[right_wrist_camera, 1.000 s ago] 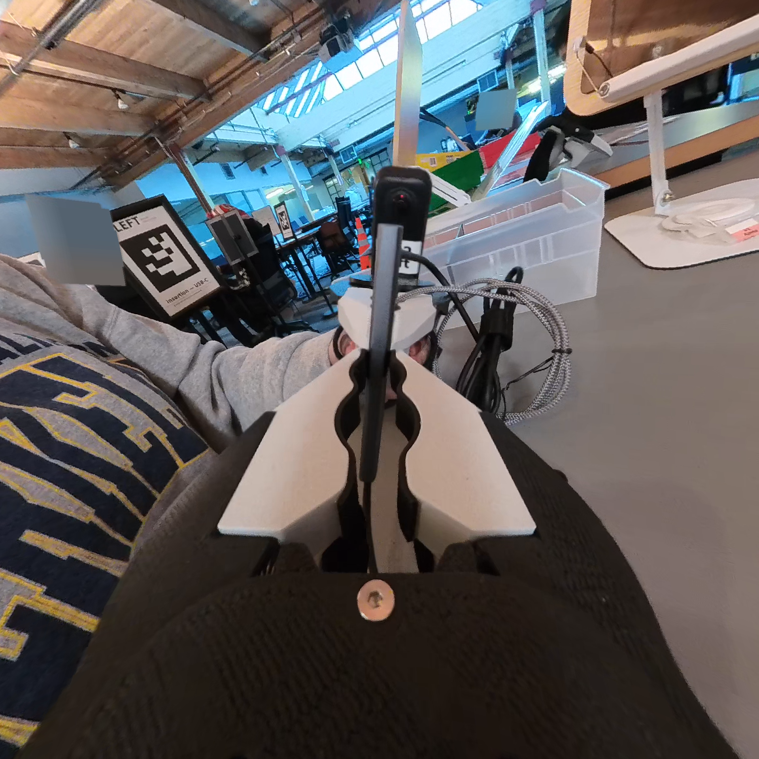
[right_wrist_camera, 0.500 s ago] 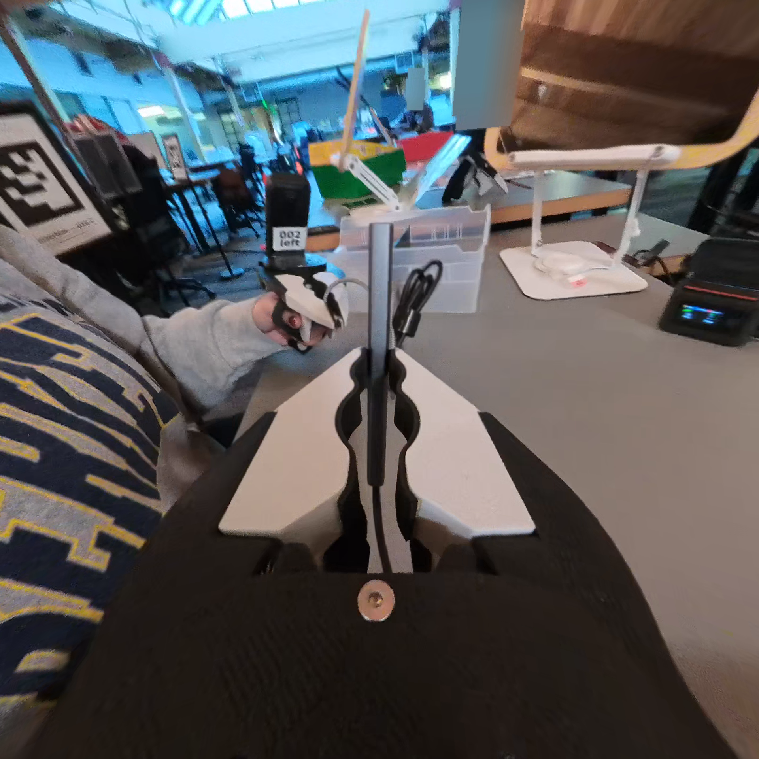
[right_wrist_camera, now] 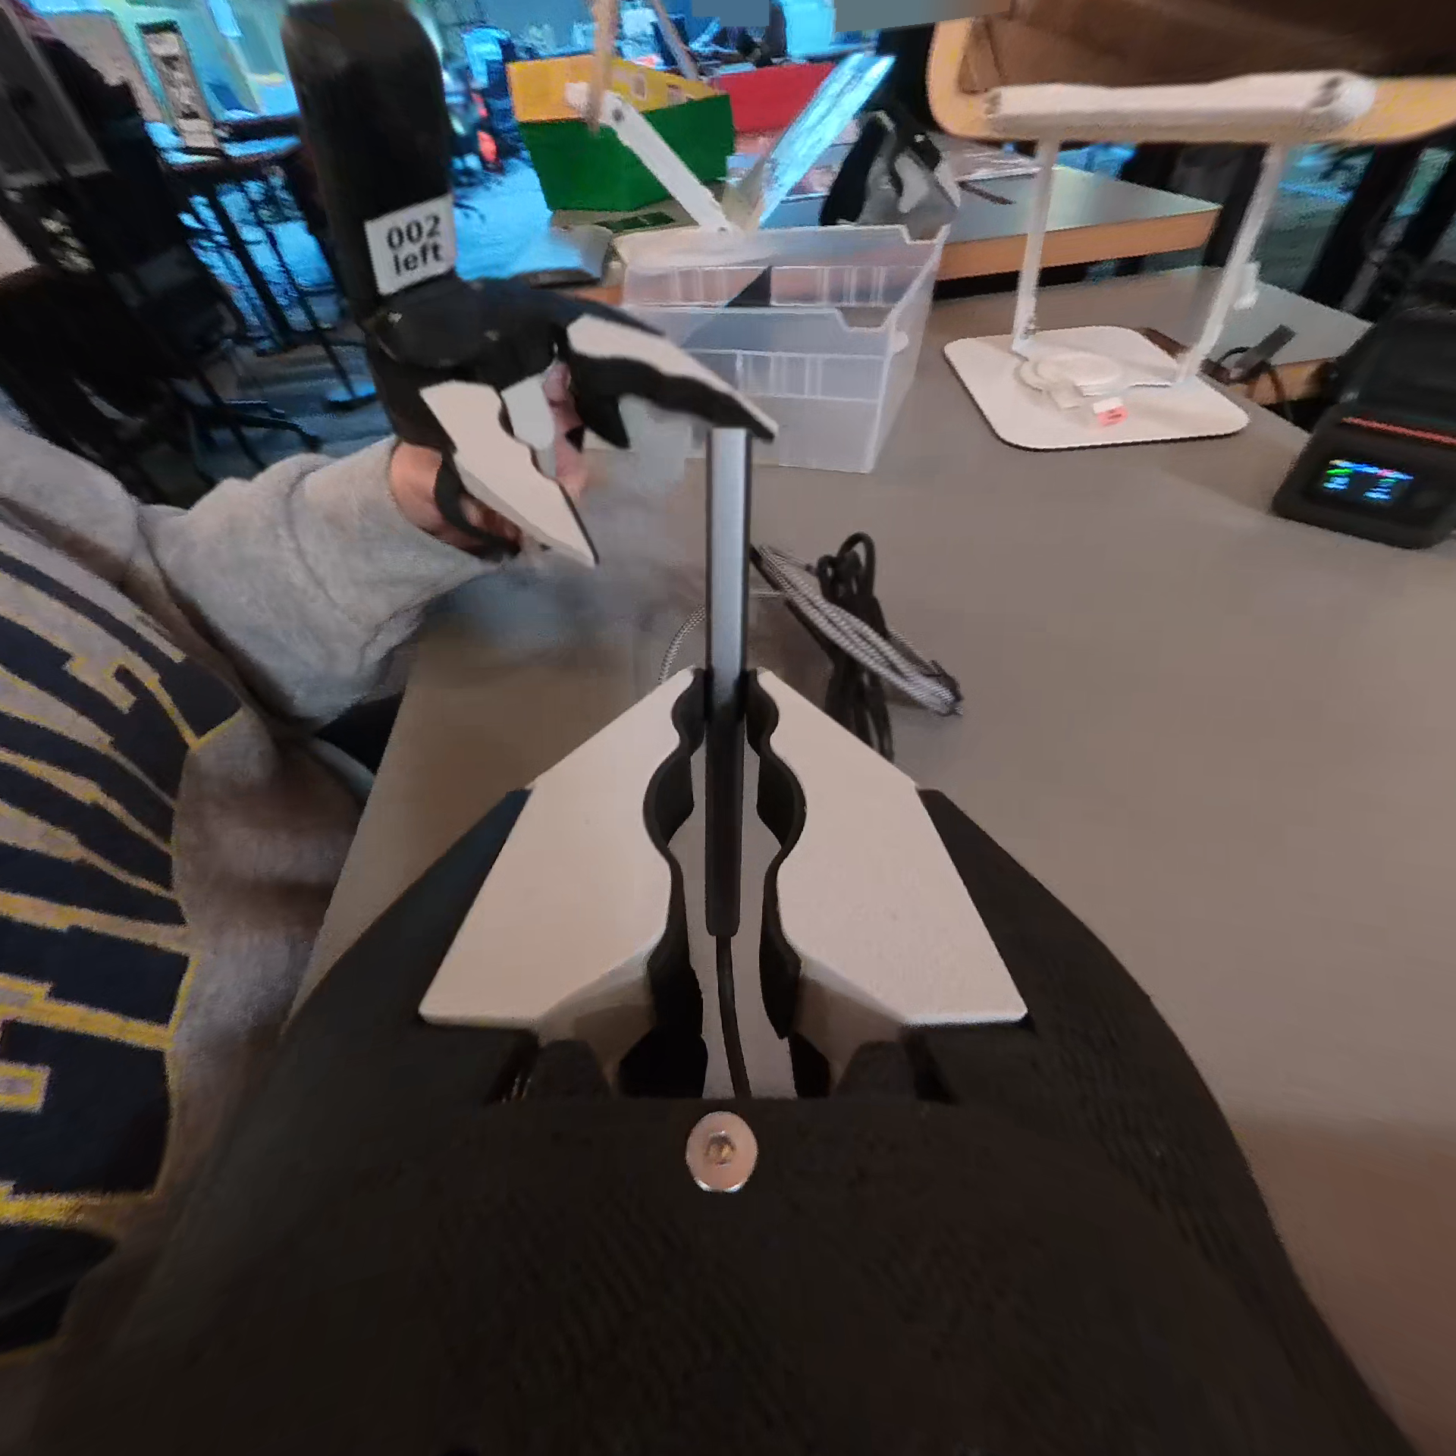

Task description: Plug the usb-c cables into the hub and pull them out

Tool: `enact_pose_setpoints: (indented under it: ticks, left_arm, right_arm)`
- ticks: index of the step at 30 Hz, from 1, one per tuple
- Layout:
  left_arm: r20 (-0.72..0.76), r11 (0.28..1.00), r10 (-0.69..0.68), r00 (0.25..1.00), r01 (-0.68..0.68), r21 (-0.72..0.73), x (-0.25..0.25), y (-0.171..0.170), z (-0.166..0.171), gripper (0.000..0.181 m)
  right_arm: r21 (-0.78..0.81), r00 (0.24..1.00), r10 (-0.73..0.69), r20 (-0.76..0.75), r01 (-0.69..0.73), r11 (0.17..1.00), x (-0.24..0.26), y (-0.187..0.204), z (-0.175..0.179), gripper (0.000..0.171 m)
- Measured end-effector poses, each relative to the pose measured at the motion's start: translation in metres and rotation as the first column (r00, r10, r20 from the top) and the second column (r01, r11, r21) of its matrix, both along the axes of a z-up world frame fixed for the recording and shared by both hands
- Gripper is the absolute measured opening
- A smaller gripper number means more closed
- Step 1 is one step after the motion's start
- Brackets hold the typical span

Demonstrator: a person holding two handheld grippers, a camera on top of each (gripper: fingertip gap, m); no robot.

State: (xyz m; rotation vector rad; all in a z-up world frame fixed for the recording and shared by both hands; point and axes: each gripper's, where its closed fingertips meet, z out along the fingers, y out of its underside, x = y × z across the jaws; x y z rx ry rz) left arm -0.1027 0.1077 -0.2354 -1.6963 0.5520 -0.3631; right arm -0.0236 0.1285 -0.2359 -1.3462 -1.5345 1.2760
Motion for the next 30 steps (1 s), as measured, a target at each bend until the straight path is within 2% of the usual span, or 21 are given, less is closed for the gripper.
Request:
enact_pose_setpoints:
  ticks: [2,4,7,10,14,16,17,20,25,27,30]
  left_arm:
    - [-0.012,0.991,-0.122,0.992,0.123,0.045,0.024,-0.005,0.015,0.077]
    - [-0.054,0.971,-0.235,0.97,0.237,0.019,0.045,-0.007,0.015,0.063]
    - [-0.08,0.935,-0.355,0.931,0.354,-0.031,0.062,-0.009,0.011,0.034]
    - [-0.057,0.909,-0.416,0.908,0.413,-0.06,0.066,-0.011,0.007,0.008]
    - [-0.05,0.904,-0.425,0.904,0.421,-0.074,0.061,-0.012,0.006,0.005]
    - [-0.11,0.907,-0.417,0.902,0.407,-0.103,0.058,-0.013,0.0,0.005]
    - [-0.153,0.907,-0.418,0.895,0.403,-0.119,0.057,-0.015,-0.004,0.005]
    - [-0.241,0.902,-0.431,0.87,0.405,-0.152,0.057,-0.019,-0.008,0.005]
    - [-0.339,0.905,-0.426,0.839,0.389,-0.175,0.052,-0.021,-0.007,0.005]
    - [-0.321,0.891,-0.454,0.831,0.424,-0.163,0.053,-0.027,-0.002,0.005]
    - [-0.319,0.878,-0.479,0.818,0.456,-0.149,0.056,-0.037,-0.004,0.006]
  right_arm:
    - [0.001,0.998,0.057,0.006,-0.057,0.998,-0.002,-0.009,-0.007,0.008]
    - [0.0,0.994,0.107,0.013,-0.107,0.994,-0.005,-0.018,-0.012,0.008]
    - [0.003,0.987,0.163,0.009,-0.163,0.987,-0.008,-0.029,-0.016,0.008]
    - [0.016,0.98,0.199,-0.003,-0.199,0.98,-0.009,-0.037,-0.015,0.008]
    - [0.033,0.989,0.136,-0.054,-0.134,0.99,-0.013,-0.031,-0.008,0.01]
    - [0.031,0.99,0.105,-0.099,-0.102,0.994,-0.016,-0.029,0.004,0.04]
    - [0.035,0.989,0.112,-0.094,-0.109,0.993,-0.018,-0.031,0.006,0.043]
    - [0.101,0.987,0.145,-0.062,-0.139,0.985,-0.025,-0.042,0.006,0.039]
    - [0.181,0.984,0.174,-0.041,-0.164,0.97,-0.037,-0.05,0.007,0.014]
    - [0.177,0.977,0.208,-0.052,-0.196,0.964,-0.035,-0.055,0.011,0.008]
    - [0.198,0.967,0.253,-0.02,-0.245,0.949,-0.032,-0.065,0.009,0.008]
